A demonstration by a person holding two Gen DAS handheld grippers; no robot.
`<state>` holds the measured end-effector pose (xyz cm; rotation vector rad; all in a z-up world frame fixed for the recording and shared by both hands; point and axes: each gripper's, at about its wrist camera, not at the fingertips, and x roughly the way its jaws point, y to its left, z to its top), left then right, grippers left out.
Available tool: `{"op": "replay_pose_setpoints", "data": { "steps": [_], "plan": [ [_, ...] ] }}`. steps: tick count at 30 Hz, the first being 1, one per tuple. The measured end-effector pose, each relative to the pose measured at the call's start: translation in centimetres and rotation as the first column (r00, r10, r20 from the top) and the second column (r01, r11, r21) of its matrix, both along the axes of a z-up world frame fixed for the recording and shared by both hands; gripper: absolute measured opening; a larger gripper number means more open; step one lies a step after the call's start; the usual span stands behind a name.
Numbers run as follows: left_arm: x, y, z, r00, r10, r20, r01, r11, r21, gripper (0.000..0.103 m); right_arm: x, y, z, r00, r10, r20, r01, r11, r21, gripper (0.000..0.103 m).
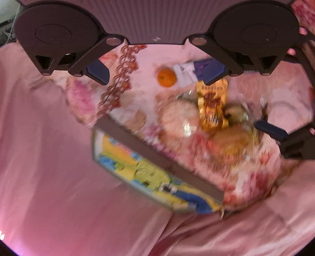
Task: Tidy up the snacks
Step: 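Grasp the blue stick packet with the left gripper while the right gripper grasps the mandarin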
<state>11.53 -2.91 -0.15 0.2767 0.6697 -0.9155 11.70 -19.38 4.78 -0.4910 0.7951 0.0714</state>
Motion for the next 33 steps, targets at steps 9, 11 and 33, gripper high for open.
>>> {"op": "replay_pose_setpoints", "data": {
  "steps": [9,11,33],
  "plan": [
    [0.9,-3.2,-1.9,0.992,0.103,-0.067,-0.095,0.989,0.114,0.102,0.0,-3.7,-3.8,0.998,0.065,0.021,-0.067,0.995,0.069,0.103],
    [1.0,-3.9,-2.0,0.989,0.13,-0.074,-0.12,0.985,0.126,0.102,0.5,-4.9,-4.2,0.998,0.058,0.02,-0.06,0.993,0.103,0.103],
    [1.7,-7.2,-2.9,0.981,0.165,-0.101,-0.14,0.966,0.219,0.043,4.0,-8.6,-8.1,0.978,0.208,0.019,-0.207,0.956,0.21,0.079]
  ]
}}
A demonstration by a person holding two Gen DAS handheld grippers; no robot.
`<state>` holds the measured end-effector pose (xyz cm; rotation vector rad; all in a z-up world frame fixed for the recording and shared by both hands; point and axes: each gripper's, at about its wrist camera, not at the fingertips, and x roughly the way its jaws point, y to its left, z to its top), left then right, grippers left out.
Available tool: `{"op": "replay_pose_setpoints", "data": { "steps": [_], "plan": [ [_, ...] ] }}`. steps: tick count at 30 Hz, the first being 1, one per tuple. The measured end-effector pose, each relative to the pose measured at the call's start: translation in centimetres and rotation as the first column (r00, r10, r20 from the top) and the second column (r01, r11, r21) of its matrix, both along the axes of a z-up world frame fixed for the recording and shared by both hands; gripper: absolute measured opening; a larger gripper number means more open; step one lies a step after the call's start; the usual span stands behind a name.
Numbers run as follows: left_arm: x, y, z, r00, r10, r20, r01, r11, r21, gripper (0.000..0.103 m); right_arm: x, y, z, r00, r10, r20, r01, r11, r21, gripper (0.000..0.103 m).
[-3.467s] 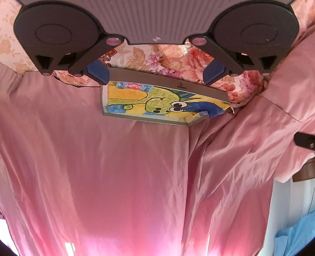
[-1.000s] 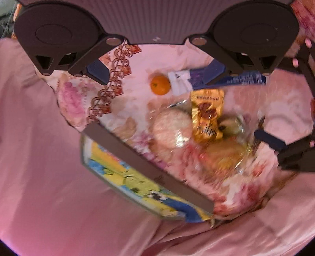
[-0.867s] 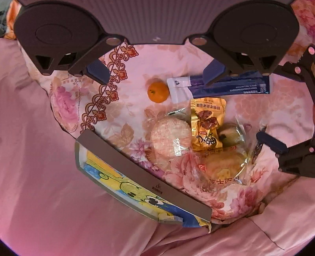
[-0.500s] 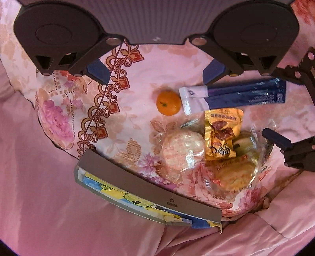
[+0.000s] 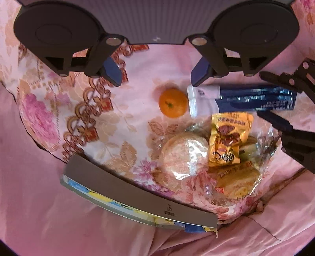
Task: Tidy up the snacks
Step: 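Grasp the blue stick packet with the left gripper while the right gripper grasps the mandarin, then lift the blue stick packet and mandarin and carry both toward the tray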
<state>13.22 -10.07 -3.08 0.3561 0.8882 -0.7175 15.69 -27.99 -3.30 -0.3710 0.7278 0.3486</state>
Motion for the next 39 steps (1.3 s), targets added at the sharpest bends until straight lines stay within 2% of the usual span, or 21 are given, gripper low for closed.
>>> {"op": "replay_pose_setpoints", "data": {
  "steps": [5,12,14,19,24,28,32,36,39],
  "plan": [
    [0.3,0.5,0.3,0.999,0.016,-0.036,-0.017,1.0,-0.023,0.036,1.8,1.0,-0.2,1.0,0.009,-0.019,-0.008,0.999,0.037,0.07],
    [0.2,1.2,0.7,0.997,0.031,-0.07,-0.034,0.999,-0.038,0.033,2.9,0.8,-0.7,0.994,-0.046,-0.096,0.062,0.983,0.17,0.06],
    [0.2,1.4,0.7,0.996,0.035,-0.081,-0.039,0.998,-0.04,0.033,2.7,0.9,-0.6,0.993,-0.052,-0.103,0.07,0.982,0.174,0.041],
    [-0.1,2.0,0.9,0.994,0.05,-0.101,-0.054,0.998,-0.04,0.031,2.3,1.0,-0.3,0.99,-0.069,-0.121,0.089,0.982,0.169,0.039],
    [-0.5,3.1,1.4,0.985,0.095,-0.142,-0.103,0.993,-0.05,0.029,1.3,1.6,0.2,0.993,-0.058,-0.102,0.071,0.989,0.128,0.039],
    [-0.8,4.6,1.5,0.96,0.159,-0.231,-0.188,0.976,-0.107,0.028,0.3,2.0,0.5,0.995,-0.049,-0.092,0.057,0.994,0.093,0.039],
    [-1.2,5.8,1.9,0.954,0.167,-0.249,-0.207,0.967,-0.147,0.028,-0.6,2.4,1.0,0.994,-0.055,-0.095,0.063,0.994,0.085,0.039],
    [-1.4,7.2,1.9,0.933,0.18,-0.31,-0.249,0.948,-0.198,0.028,-1.6,2.9,1.5,0.996,-0.046,-0.079,0.052,0.997,0.066,0.039],
    [-1.9,8.0,2.4,0.937,0.175,-0.302,-0.251,0.939,-0.236,0.028,-2.3,3.4,2.1,0.997,-0.035,-0.065,0.039,0.997,0.06,0.039]
  ]
}}
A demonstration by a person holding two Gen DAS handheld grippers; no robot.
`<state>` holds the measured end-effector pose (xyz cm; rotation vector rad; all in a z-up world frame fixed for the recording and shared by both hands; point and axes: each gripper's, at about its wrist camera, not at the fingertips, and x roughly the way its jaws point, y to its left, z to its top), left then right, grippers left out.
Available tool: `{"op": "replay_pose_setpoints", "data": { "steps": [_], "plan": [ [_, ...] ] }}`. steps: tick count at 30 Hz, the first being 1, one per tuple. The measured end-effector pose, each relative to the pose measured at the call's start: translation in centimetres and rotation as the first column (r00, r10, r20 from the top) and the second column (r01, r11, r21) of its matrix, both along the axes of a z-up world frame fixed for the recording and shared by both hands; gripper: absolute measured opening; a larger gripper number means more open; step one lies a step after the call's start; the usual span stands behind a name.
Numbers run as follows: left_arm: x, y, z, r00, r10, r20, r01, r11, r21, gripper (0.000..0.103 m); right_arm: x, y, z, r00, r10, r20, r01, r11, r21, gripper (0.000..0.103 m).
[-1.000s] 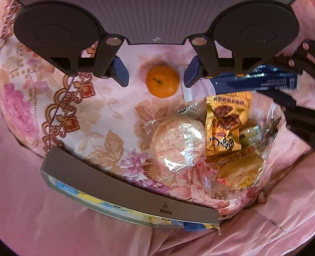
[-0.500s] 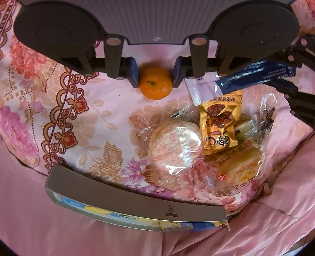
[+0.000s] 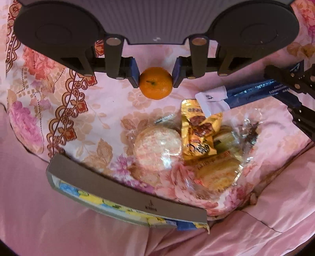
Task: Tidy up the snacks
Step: 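Lift the blue stick packet and mandarin and carry both toward the tray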
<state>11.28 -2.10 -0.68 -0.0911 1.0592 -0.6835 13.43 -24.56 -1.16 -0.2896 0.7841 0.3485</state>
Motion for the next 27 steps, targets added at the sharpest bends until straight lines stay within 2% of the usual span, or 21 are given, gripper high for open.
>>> {"op": "replay_pose_setpoints", "data": {
  "steps": [7,14,20,27],
  "plan": [
    [-0.7,1.3,2.1,0.995,0.012,0.101,-0.006,0.998,-0.055,0.028,-0.8,0.8,0.9,0.999,-0.009,0.031,0.01,1.0,-0.025,0.039],
    [0.4,1.3,4.8,0.982,0.051,0.182,-0.029,0.992,-0.122,0.028,-0.1,0.8,3.4,0.993,-0.037,0.115,0.038,0.999,-0.002,0.04],
    [3.6,0.3,8.0,0.956,0.124,0.265,-0.089,0.986,-0.14,0.028,1.6,0.6,6.5,0.973,-0.074,0.217,0.066,0.997,0.044,0.04],
    [9.7,-1.6,11.9,0.911,0.198,0.362,-0.17,0.979,-0.108,0.028,5.6,-0.1,10.0,0.938,-0.133,0.32,0.103,0.989,0.108,0.04]
  ]
}}
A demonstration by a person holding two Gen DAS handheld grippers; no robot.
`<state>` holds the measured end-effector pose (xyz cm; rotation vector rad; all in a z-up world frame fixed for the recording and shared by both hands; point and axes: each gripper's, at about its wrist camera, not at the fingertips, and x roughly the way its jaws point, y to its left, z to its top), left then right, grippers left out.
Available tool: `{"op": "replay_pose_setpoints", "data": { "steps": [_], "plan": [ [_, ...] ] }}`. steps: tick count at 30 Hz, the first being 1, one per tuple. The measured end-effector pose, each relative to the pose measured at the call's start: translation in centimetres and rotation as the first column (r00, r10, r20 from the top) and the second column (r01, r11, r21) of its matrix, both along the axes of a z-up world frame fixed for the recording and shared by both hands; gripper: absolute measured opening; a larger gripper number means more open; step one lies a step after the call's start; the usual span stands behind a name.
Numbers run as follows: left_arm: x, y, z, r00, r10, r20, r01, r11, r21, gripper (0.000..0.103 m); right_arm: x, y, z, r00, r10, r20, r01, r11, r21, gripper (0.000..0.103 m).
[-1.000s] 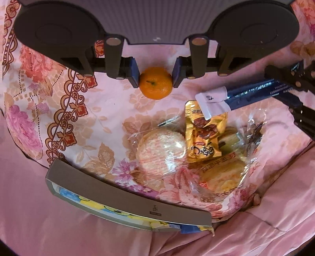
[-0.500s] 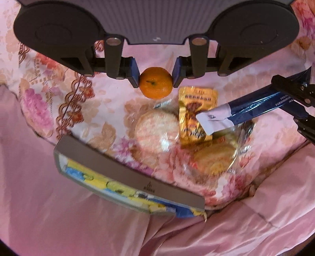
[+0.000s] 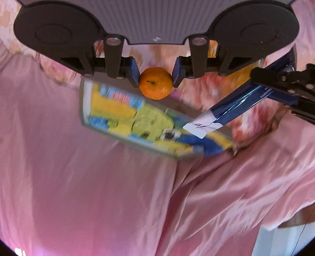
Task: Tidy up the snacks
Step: 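Lift the blue stick packet and mandarin and carry both toward the tray, then lower the stick packet and mandarin into the tray and open both grippers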
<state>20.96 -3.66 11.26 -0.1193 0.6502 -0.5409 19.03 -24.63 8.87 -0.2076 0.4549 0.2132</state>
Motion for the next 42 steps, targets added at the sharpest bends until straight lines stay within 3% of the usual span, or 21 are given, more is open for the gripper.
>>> {"op": "replay_pose_setpoints", "data": {
  "steps": [3,8,16,23,31,39,42],
  "plan": [
    [2.8,-0.6,1.3,0.999,0.048,0.011,-0.048,0.999,0.017,0.028,2.1,-0.2,0.7,0.999,-0.004,0.047,0.004,1.0,-0.006,0.04],
    [7.2,-1.6,2.0,0.995,0.097,0.034,-0.099,0.993,0.058,0.028,6.1,-0.4,1.1,0.995,-0.062,0.072,0.057,0.996,0.062,0.04],
    [13.6,-1.4,0.4,0.983,0.181,0.043,-0.181,0.983,0.014,0.028,11.9,-0.5,0.4,0.984,-0.152,0.092,0.133,0.973,0.188,0.04],
    [18.4,-0.3,-1.1,0.973,0.231,0.015,-0.232,0.971,0.052,0.028,15.8,1.5,-0.5,0.984,-0.173,0.051,0.157,0.961,0.226,0.04],
    [20.9,0.5,-3.0,0.968,0.249,-0.034,-0.246,0.967,0.073,0.028,18.3,3.9,-1.4,0.982,-0.187,-0.038,0.19,0.946,0.261,0.04],
    [21.8,1.1,-4.1,0.975,0.214,-0.061,-0.209,0.975,0.077,0.031,18.7,5.5,-2.0,0.98,-0.182,-0.075,0.196,0.947,0.254,0.04],
    [21.9,1.5,-4.2,0.974,0.218,-0.063,-0.213,0.975,0.068,0.031,18.0,6.0,-2.4,0.983,-0.178,-0.049,0.185,0.949,0.255,0.044]
  ]
}}
